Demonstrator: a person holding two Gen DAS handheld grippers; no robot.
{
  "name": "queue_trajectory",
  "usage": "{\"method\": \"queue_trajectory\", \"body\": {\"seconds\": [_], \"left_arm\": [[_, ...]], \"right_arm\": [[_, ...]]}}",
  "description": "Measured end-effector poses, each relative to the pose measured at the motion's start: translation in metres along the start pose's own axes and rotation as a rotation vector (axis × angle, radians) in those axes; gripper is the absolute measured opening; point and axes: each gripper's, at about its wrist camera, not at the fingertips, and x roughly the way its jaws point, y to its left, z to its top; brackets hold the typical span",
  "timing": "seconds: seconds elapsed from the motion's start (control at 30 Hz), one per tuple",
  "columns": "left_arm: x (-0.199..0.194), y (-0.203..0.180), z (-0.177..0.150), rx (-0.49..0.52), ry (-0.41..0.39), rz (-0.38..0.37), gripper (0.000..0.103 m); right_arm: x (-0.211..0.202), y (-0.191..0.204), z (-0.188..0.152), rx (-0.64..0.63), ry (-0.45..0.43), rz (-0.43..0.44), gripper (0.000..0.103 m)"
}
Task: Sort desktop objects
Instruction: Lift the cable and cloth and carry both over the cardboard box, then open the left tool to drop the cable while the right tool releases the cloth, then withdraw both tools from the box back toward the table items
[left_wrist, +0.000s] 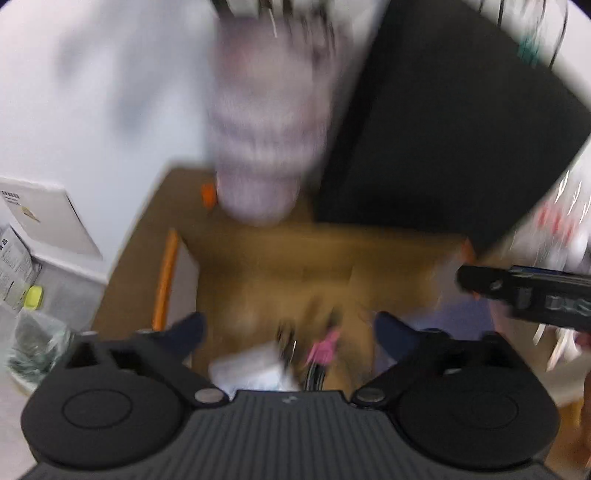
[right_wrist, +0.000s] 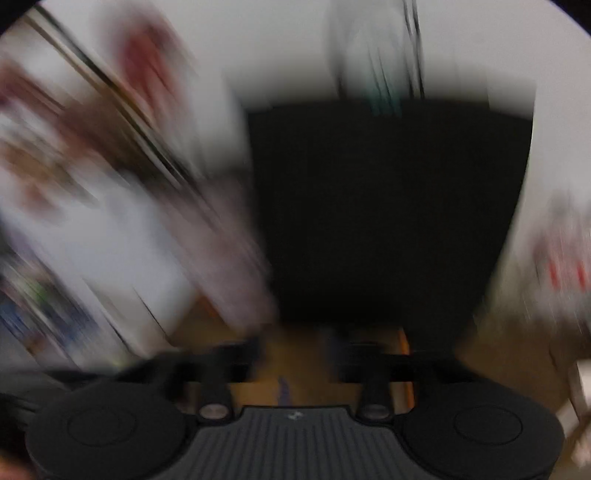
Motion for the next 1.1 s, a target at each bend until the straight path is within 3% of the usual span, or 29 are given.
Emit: {"method": "queue_trajectory", "body": {"seconds": [0.07, 0.27, 0.67, 1.1], "left_arm": [[0.013, 0.002, -0.003, -0.004, 0.073, 0.022, 0.101], [0.003, 0.01, -0.009, -0.006, 0.072, 0.045, 0.103], [-0.07, 0.016, -0.028, -0.022, 0.008, 0.078, 0.103], [-0.157, 0.005, -0.085, -0.005, -0.107, 0.061, 0.103]], "right_arm": [[0.028, -0.005, -0.004, 0.004, 0.124, -0.022, 0.069], [0.026, 0.002, -0.016, -0.056, 0.164, 0.014, 0.086], [-0.054, 0.026, -0.035, -0.133, 0.072, 0.014, 0.088], [-0.13, 0.033, -0.093, -0.145, -0.028, 0.031, 0.09]]}}
